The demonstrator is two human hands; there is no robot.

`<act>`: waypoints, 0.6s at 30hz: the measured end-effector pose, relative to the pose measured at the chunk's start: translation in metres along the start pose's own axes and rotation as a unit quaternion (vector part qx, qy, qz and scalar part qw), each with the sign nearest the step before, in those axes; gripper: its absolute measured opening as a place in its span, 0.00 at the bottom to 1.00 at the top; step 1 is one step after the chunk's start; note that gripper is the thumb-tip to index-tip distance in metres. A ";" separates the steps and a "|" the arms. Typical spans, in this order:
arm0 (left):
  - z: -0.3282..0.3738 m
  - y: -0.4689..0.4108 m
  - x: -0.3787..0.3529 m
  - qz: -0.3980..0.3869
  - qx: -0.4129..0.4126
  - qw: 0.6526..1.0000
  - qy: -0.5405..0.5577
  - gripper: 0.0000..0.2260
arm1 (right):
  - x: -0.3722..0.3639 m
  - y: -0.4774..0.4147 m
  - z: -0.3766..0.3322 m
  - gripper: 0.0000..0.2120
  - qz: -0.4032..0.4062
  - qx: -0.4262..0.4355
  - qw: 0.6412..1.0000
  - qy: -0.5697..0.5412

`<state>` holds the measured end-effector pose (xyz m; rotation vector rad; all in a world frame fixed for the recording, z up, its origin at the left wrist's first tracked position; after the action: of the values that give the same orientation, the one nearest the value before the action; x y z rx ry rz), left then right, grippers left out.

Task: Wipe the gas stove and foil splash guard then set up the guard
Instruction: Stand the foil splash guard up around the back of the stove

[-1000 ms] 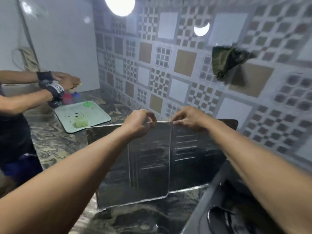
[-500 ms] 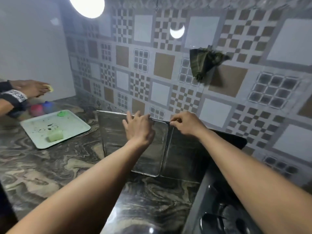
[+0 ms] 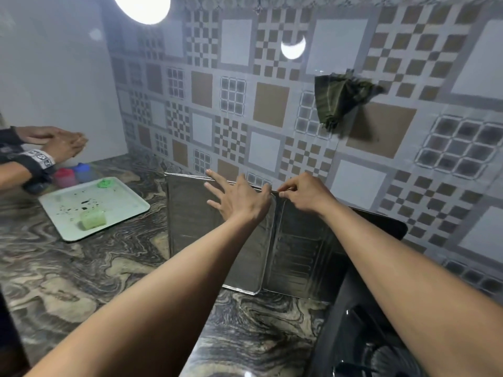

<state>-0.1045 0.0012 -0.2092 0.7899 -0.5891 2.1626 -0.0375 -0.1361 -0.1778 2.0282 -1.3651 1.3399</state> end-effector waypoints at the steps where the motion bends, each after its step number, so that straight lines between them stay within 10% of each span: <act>1: 0.000 -0.002 0.001 -0.002 0.012 1.000 0.012 0.32 | 0.000 -0.001 0.000 0.09 -0.001 0.001 1.000 0.000; 9: 0.013 -0.009 0.007 -0.032 0.110 0.981 0.158 0.49 | -0.002 -0.008 0.003 0.09 -0.004 0.004 1.000 0.001; 18: -0.010 -0.022 0.022 0.027 0.218 0.954 0.203 0.45 | -0.021 -0.013 -0.009 0.08 -0.023 0.048 0.996 0.072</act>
<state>-0.1021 0.0316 -0.1977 0.5213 0.0853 2.4496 -0.0329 -0.1129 -0.1887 1.9668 -1.2066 1.5264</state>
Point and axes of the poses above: each hand's wrist, its own y-axis away from the middle knuckle, its own x-axis out of the back of the hand, z = x × y, the point moved 3 cm from there along -y, towards the middle knuckle, and after that the axes turned 2 degrees about -y, right-handed, at the moved point
